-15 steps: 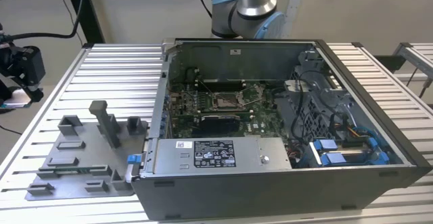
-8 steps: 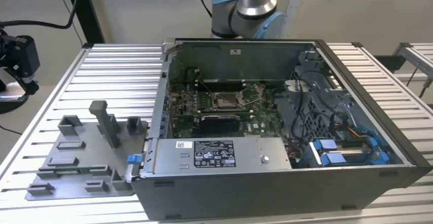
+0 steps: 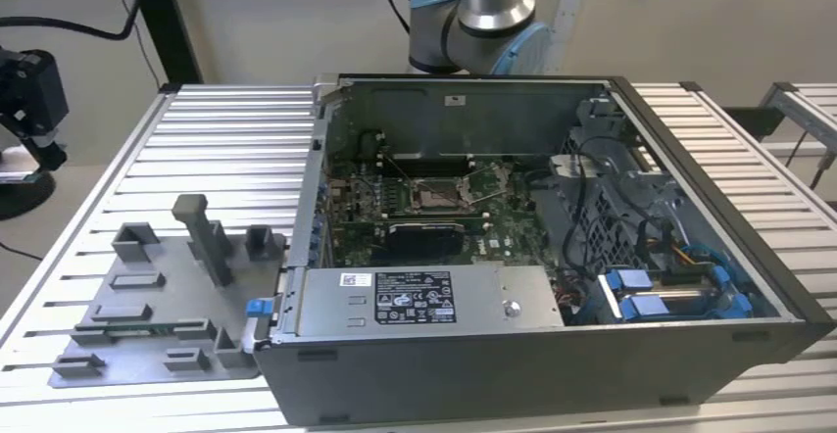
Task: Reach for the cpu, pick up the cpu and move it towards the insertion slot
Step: 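Pick up the cpu and move it towards the insertion slot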
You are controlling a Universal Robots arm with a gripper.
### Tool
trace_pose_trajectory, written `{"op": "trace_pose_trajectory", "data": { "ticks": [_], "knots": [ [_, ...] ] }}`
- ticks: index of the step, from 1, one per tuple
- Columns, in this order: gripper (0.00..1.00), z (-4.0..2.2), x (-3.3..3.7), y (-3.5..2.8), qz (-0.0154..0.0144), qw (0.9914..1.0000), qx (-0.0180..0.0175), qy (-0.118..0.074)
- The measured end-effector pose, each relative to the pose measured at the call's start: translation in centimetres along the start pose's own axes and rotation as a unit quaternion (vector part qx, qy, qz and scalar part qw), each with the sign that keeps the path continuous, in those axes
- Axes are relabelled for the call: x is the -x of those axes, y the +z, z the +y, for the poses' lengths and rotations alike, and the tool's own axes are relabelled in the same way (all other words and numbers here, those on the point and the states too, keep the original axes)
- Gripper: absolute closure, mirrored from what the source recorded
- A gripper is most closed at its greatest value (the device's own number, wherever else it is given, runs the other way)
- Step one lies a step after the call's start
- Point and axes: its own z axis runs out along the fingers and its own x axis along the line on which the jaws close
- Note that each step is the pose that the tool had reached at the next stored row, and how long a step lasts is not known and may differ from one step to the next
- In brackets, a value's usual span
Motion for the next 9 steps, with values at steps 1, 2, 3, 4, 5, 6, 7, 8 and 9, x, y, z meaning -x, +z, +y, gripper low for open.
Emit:
{"op": "trace_pose_trajectory", "data": {
  "ticks": [1,2,3,4,5,6,7,8,9],
  "knots": [
    [1.00,0.00,0.00,-0.10,0.0000,1.00000,0.0000,0.000],
    [1.00,0.00,0.00,-0.10,-0.0002,1.00000,0.0000,0.000],
    [1.00,0.00,0.00,-0.10,-0.0002,1.00000,0.0001,0.000],
    [1.00,0.01,-0.01,-0.10,-0.0002,1.00000,0.0001,0.000],
    [1.00,0.01,-0.01,-0.10,-0.0002,1.00000,0.0001,0.000],
    [1.00,0.01,-0.01,-0.11,-0.0001,1.00000,0.0001,0.000],
    [1.00,0.01,-0.01,-0.11,-0.0001,1.00000,0.0001,0.000],
    [1.00,0.01,-0.01,-0.11,-0.0001,1.00000,0.0001,0.000],
    [1.00,0.01,-0.01,-0.11,-0.0001,1.00000,0.0001,0.000]
  ]
}}
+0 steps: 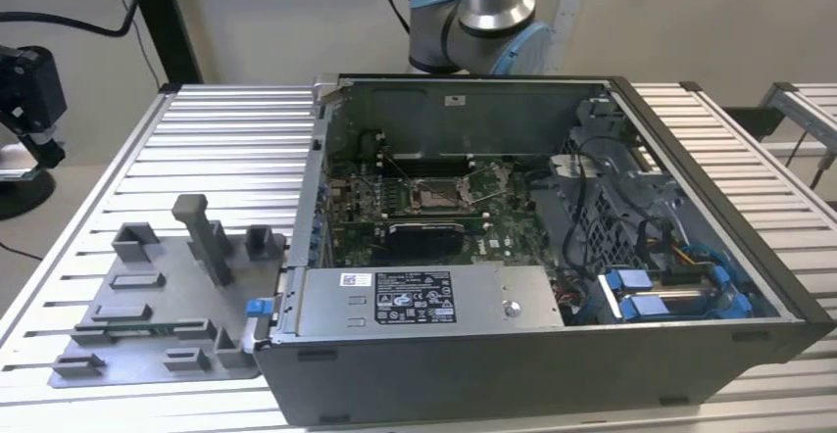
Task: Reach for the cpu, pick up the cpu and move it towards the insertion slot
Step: 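Pick up the cpu and move it towards the insertion slot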
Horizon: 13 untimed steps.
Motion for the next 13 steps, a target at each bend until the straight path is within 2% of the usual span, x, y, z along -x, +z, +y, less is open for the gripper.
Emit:
{"op": "trace_pose_trajectory", "data": {
  "ticks": [8,13],
  "knots": [
    [1.00,0.00,0.03,0.00,0.0000,1.00000,0.0001,0.000],
    [1.00,0.00,0.32,0.00,0.0000,1.00000,0.0002,0.000]
  ]
}}
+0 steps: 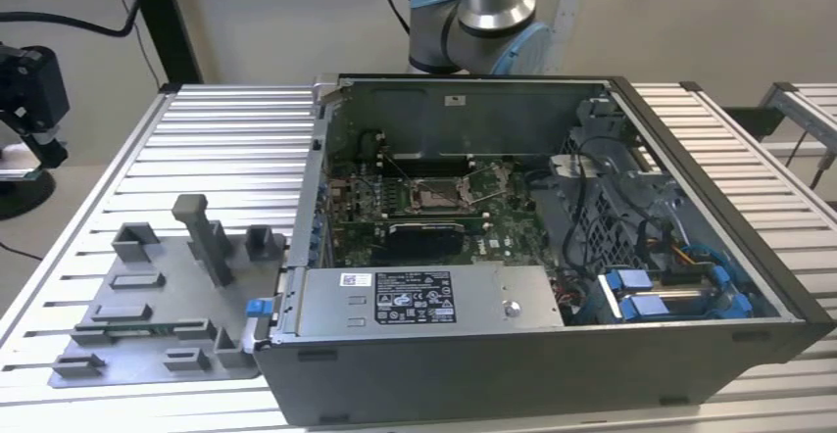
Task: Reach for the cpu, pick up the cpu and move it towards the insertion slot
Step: 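Pick up the cpu and move it towards the insertion slot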
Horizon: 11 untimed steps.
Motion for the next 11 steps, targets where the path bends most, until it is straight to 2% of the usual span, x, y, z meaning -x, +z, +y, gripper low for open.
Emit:
{"op": "trace_pose_trajectory", "data": {
  "ticks": [4,11],
  "knots": [
    [1.00,0.02,0.66,0.00,0.0001,1.00000,0.0000,0.000],
    [1.00,0.05,2.35,0.01,0.0011,1.00000,0.0001,0.000]
  ]
}}
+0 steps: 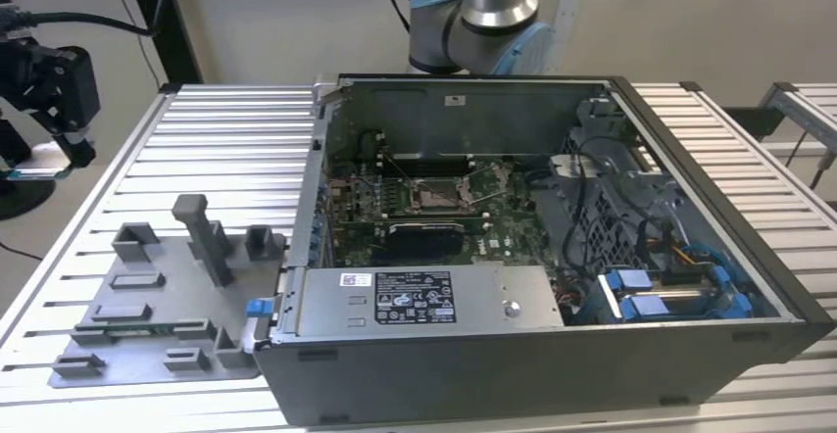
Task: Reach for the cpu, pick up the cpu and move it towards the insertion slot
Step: 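Pick up the cpu and move it towards the insertion slot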
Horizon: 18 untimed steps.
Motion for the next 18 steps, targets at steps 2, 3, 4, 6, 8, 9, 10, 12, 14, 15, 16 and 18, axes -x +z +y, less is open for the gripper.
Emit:
{"op": "trace_pose_trajectory", "data": {
  "ticks": [2,3,4,6,8,9,10,12,14,15,16,18],
  "knots": [
    [1.00,0.01,0.48,0.00,0.0005,1.00000,0.0000,0.000],
    [1.00,0.02,0.73,0.00,0.0007,1.00000,0.0000,0.000],
    [1.00,0.02,0.95,0.00,0.0009,1.00000,0.0000,0.000],
    [1.00,0.04,1.43,0.00,0.0015,1.00000,0.0000,0.000],
    [1.00,0.04,1.89,0.00,0.0020,1.00000,0.0000,0.000],
    [1.00,0.05,2.12,0.00,0.0023,1.00000,0.0000,0.000],
    [1.00,0.05,2.36,0.00,0.0025,1.00000,0.0000,0.000],
    [1.00,0.06,2.82,0.00,0.0031,1.00000,0.0000,0.000],
    [1.00,0.08,3.27,0.00,0.0035,0.99999,0.0001,0.000],
    [1.00,0.08,3.48,0.00,0.0038,0.99999,0.0001,0.000],
    [1.00,0.08,3.70,0.00,0.0041,0.99999,0.0000,0.000],
    [1.00,0.10,4.14,0.00,0.0046,0.99999,0.0000,0.000]
  ]
}}
